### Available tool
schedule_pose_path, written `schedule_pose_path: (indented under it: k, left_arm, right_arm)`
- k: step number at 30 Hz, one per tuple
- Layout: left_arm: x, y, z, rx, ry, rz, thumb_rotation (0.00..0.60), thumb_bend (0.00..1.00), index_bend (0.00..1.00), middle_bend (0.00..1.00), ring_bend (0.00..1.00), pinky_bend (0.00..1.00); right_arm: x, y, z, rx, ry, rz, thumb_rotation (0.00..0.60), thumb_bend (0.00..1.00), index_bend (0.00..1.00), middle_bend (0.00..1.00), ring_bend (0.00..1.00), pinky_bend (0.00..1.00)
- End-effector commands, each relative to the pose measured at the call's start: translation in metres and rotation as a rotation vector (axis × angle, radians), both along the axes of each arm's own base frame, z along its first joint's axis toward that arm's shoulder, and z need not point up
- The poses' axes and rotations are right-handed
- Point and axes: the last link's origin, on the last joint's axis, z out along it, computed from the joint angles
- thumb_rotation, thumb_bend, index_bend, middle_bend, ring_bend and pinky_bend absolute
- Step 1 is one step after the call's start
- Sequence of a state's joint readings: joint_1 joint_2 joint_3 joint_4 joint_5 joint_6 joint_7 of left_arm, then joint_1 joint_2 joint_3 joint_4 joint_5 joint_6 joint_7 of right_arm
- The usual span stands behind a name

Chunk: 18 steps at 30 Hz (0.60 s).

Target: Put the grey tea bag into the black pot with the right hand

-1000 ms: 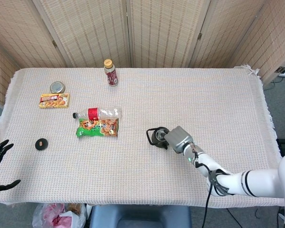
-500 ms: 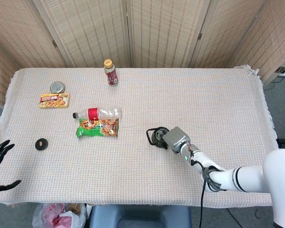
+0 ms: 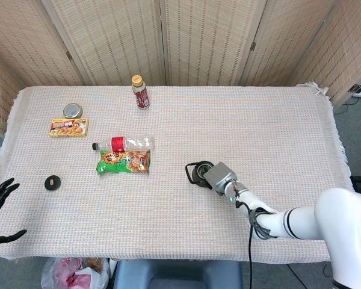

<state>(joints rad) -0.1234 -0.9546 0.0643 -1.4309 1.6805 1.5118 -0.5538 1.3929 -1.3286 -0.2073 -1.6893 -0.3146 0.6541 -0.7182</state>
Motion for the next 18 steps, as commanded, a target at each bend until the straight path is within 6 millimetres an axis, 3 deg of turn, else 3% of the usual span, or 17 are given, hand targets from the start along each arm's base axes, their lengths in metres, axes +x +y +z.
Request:
schedule_pose_path:
  k: [1,5,9,14,18]
  left_arm:
    - [-0.001,-0.001,0.001,0.002,-0.002,0.0,0.6,0.17,0.0,0.0,0.0,0.01]
    - [-0.002,-0.001,0.001,0.004,0.001,0.003,0.6,0.17,0.0,0.0,0.0,0.01]
    - [-0.002,0.0,0.001,0.005,0.007,0.01,0.6,0.17,0.0,0.0,0.0,0.01]
    - [0.0,0.0,-0.002,0.006,0.026,0.01,0.6,0.17,0.0,0.0,0.0,0.01]
    - [0.001,-0.001,-0.004,0.01,0.04,0.014,0.6,0.17,0.0,0.0,0.0,0.01]
  right_arm:
    - [0.001,0.0,0.001,-0.004,-0.006,-0.002,0.6,0.66,0.19,0.11,0.69,0.77]
    - [0.006,0.004,0.014,-0.033,-0.05,0.0,0.6,0.66,0.19,0.11,0.69,0.77]
    - [0.013,0.013,0.042,-0.1,-0.109,0.03,0.6,0.65,0.19,0.11,0.69,0.77]
    - [0.013,0.039,0.081,-0.171,-0.204,0.052,0.6,0.61,0.19,0.11,0.69,0.77]
    - [-0.006,0.068,0.108,-0.253,-0.25,0.082,0.6,0.54,0.16,0.06,0.6,0.75]
